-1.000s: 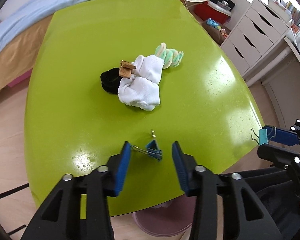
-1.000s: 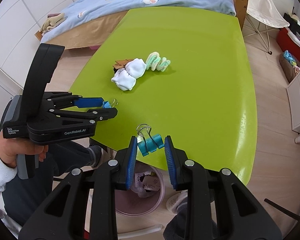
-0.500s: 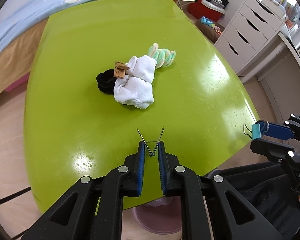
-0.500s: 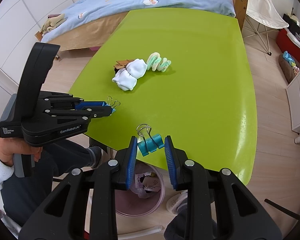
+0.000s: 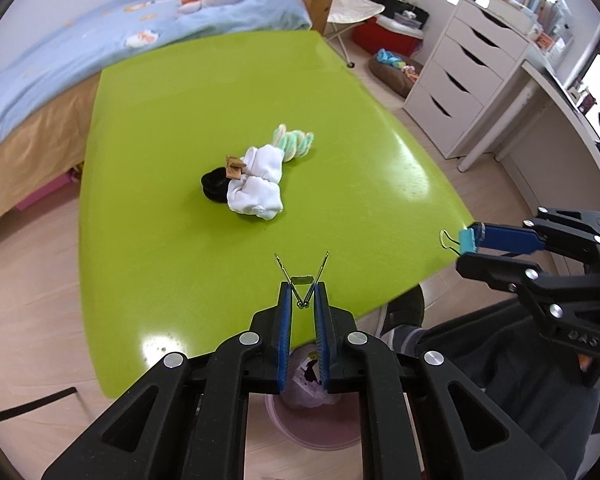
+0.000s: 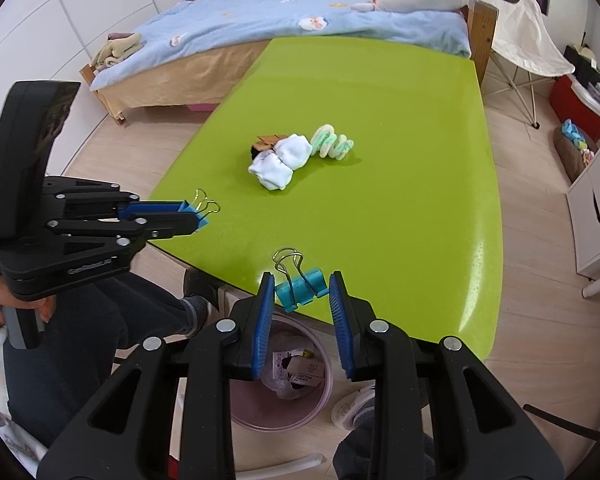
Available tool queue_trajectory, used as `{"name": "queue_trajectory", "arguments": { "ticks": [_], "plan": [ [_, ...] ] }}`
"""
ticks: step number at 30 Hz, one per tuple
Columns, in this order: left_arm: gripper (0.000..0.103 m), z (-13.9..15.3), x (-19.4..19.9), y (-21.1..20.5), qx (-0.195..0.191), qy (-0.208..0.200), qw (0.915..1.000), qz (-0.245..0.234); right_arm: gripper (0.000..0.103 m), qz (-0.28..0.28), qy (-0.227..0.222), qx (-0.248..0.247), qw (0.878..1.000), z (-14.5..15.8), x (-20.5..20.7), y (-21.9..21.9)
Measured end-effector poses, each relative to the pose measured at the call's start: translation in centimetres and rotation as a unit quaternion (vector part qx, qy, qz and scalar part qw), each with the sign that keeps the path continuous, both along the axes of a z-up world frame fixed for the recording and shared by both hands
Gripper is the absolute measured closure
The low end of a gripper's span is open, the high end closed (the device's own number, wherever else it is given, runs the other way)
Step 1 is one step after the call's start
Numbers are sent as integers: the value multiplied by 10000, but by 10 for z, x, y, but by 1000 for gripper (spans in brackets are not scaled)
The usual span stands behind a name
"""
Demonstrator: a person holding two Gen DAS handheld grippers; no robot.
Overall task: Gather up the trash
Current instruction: 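Carry both clips over the pink bin and open the right tool while the left holds its clip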
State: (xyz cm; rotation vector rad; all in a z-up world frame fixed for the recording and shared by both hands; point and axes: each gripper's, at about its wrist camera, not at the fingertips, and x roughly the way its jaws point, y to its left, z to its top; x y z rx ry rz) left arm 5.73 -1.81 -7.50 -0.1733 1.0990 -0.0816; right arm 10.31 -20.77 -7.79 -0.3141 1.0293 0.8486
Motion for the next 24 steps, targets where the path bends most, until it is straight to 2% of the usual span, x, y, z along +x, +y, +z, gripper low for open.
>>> {"name": "queue_trajectory", "arguments": {
  "ticks": [6, 14, 24],
  "plan": [
    [93, 22, -27, -9, 60, -248, 9995, -161, 75, 57, -149, 101, 9998, 16, -19, -9],
    [93, 37, -64, -23, 93, -446, 9984, -341, 75, 217, -249, 179, 9993, 29, -51, -19],
    [93, 37, -101, -29, -52, -495, 9982, -327, 75, 402, -5, 134, 9991, 13, -84, -24]
  ]
}}
